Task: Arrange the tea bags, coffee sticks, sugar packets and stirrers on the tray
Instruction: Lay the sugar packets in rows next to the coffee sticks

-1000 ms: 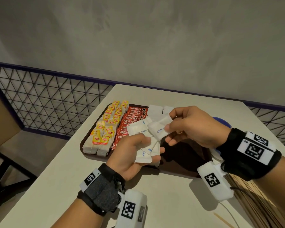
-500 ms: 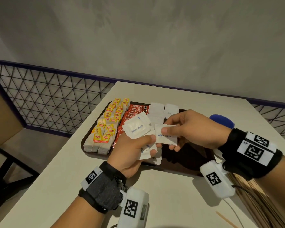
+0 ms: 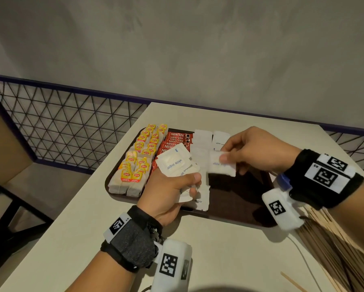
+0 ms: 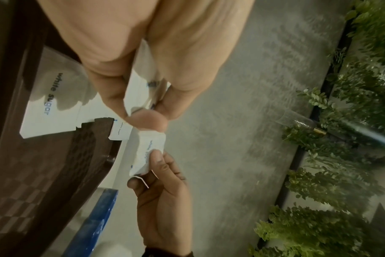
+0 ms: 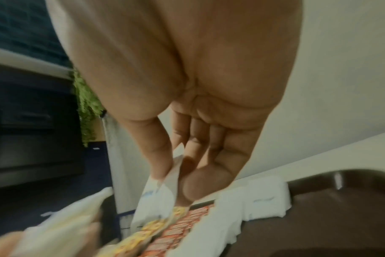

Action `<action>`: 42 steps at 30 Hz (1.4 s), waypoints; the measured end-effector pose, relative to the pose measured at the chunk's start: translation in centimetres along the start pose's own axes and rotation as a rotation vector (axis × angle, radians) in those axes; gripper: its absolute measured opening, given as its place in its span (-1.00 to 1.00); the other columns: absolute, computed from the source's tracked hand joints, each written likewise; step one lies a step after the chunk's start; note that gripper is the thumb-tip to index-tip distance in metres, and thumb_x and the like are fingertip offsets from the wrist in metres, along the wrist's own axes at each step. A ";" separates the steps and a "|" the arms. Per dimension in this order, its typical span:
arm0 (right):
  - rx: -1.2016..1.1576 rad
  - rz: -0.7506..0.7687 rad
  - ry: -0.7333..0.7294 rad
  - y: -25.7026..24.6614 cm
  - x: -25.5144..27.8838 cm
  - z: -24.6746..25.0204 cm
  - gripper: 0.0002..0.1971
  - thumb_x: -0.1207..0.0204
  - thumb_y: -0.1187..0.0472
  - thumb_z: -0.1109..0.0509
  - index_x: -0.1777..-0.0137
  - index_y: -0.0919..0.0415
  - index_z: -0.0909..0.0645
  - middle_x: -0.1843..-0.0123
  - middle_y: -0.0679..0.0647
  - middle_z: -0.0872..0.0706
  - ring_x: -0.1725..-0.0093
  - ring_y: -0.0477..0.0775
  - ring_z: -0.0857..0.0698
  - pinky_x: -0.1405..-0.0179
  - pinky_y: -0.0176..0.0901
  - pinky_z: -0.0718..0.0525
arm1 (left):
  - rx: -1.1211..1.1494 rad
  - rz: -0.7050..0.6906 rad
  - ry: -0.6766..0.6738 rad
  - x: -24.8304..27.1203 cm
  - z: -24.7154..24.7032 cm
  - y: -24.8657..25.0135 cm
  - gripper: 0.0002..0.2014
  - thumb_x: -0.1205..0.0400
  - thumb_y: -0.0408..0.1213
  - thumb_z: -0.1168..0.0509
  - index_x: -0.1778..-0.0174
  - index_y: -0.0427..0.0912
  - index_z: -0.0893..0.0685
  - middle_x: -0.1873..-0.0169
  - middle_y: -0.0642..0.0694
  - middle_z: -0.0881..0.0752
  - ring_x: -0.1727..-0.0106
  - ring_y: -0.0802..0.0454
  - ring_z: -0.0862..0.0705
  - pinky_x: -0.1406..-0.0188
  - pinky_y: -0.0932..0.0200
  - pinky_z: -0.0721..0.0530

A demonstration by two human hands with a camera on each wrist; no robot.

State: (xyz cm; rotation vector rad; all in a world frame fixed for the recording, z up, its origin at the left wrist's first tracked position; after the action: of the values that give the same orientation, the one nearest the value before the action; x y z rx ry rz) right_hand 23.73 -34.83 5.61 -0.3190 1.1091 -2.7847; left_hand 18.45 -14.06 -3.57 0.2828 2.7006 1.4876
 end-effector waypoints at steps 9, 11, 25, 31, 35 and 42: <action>-0.019 -0.162 0.136 3.9 -9.6 2.8 -0.93 -0.60 0.42 -0.51 0.06 0.30 -0.81 0.07 0.28 -0.88 0.13 0.28 -0.88 -0.05 0.21 -0.87 | 0.150 0.098 0.053 -0.1 -0.2 0.3 -0.43 -0.46 -0.43 -0.54 -0.43 -0.24 -0.62 0.00 -0.27 -0.70 0.14 -0.18 -0.73 0.52 0.20 -0.67; 0.022 -0.171 0.067 4.3 -10.9 2.0 -0.95 -0.60 0.39 -0.53 0.00 0.30 -0.82 0.04 0.27 -0.87 0.19 0.17 -0.84 0.12 0.07 -0.88 | 0.176 0.111 0.053 -0.1 -0.2 0.4 -0.41 -0.43 -0.42 -0.55 -0.43 -0.25 -0.62 -0.05 -0.30 -0.70 0.14 -0.20 -0.73 0.53 0.20 -0.67; 0.274 -0.289 0.092 5.3 -14.0 0.6 -0.67 -0.48 0.20 -0.69 -0.05 0.49 -0.80 0.15 0.34 -0.89 0.05 0.37 -0.90 -0.13 0.25 -0.85 | 0.243 0.165 0.031 0.0 -0.6 0.2 -0.41 -0.43 -0.39 -0.53 -0.43 -0.31 -0.62 -0.04 -0.34 -0.68 0.23 -0.20 -0.72 0.55 0.20 -0.67; 0.237 -0.292 0.145 4.8 -13.5 0.8 -0.63 -0.53 0.13 -0.65 -0.09 0.47 -0.77 0.17 0.31 -0.89 0.08 0.35 -0.90 -0.12 0.21 -0.86 | 0.232 0.183 0.049 -0.1 -0.7 0.1 -0.36 -0.44 -0.35 -0.52 -0.48 -0.32 -0.59 -0.05 -0.37 -0.66 0.23 -0.20 -0.72 0.56 0.19 -0.67; 0.155 -0.277 0.234 4.0 -12.5 2.0 -0.68 -0.63 0.17 -0.54 -0.14 0.47 -0.70 0.11 0.36 -0.87 0.11 0.38 -0.89 -0.07 0.29 -0.86 | 0.276 0.229 0.055 0.0 -0.6 0.2 -0.58 -0.67 -0.39 -0.36 -0.47 -0.32 -0.60 -0.06 -0.40 -0.67 0.22 -0.23 -0.76 0.53 0.17 -0.70; -0.018 -0.037 0.197 -0.7 -6.3 1.8 -0.93 -0.62 0.26 -0.48 0.00 0.19 -0.79 0.00 0.11 -0.86 0.26 0.04 -0.87 0.33 -0.15 -0.83 | 0.395 0.275 0.001 0.6 -0.6 1.0 -0.56 -0.66 -0.34 -0.08 -0.43 -0.26 -0.64 -0.14 -0.45 -0.76 0.12 -0.39 -0.70 0.46 0.06 -0.72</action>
State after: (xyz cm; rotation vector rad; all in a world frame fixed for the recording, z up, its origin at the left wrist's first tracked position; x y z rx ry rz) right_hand 30.24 -34.33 6.43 -0.0678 1.1808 -2.8908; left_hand 17.91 -13.91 -2.40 0.6927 3.0371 0.9778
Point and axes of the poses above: each hand's wrist, its own x-axis away from the middle knuckle, its own z-axis out of the back of the hand, y = z × x, the point moved 1 cm from there along -x, towards the middle knuckle
